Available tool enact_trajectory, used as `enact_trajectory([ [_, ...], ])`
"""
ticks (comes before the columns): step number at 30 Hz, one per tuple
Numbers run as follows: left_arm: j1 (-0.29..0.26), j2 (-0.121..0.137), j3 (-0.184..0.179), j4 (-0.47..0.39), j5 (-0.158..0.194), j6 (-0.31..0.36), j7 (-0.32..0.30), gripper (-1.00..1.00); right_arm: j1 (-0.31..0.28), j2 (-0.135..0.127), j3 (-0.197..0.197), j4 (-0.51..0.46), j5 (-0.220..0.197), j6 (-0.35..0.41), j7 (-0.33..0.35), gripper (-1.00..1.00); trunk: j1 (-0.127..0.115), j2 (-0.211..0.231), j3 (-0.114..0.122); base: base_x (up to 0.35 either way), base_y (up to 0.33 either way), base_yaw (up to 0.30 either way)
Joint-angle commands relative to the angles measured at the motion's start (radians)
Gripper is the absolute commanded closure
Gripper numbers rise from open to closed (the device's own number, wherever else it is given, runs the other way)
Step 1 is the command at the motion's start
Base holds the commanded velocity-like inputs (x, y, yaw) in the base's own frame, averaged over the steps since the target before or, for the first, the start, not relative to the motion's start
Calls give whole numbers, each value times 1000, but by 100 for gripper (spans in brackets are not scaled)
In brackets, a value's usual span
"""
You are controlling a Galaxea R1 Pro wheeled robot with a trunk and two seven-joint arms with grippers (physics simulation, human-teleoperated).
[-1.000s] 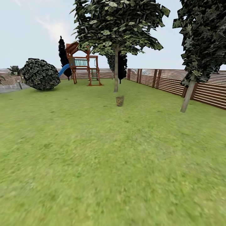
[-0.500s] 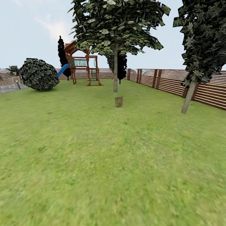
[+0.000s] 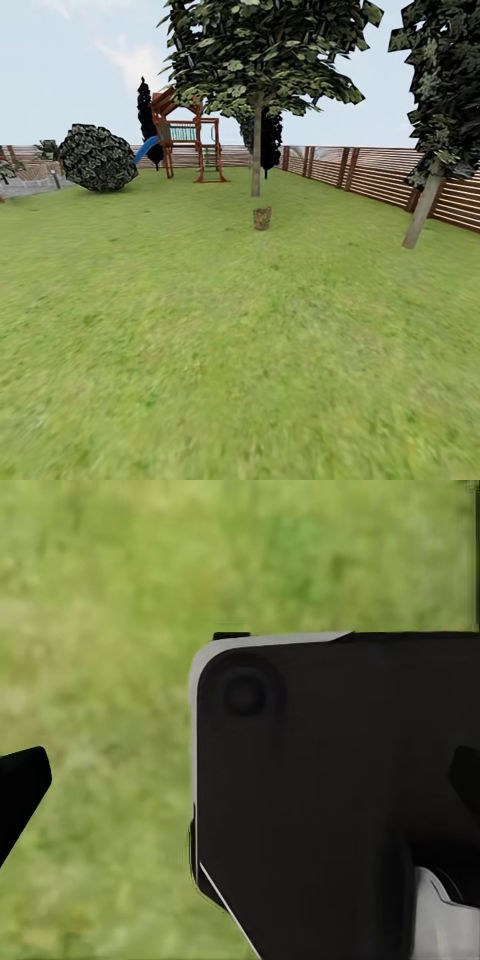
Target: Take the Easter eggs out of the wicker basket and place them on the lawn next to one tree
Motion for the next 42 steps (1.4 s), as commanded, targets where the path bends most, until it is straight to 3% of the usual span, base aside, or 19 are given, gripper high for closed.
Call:
enact_trajectory([
  [1,-1,0,1,1,0,-3,-1,-100,0,0,-8,0,-1,0,3,-100,1,-2,-2,307,-137,18],
  [18,-1,0,0,1,0,-3,-1,-100,0,0,-9,0,-4,0,3,-100,1,-2,-2,308,-134,12],
  [32,-1,0,0,0,0,-3,-1,-100,0,0,-10,0,-9,0,-4,-100,1,-2,-2,310,-121,206],
  [42,-1,0,0,0,0,-4,-1,-100,0,0,-11,0,-10,0,-4,-100,1,-2,-2,311,-118,46],
])
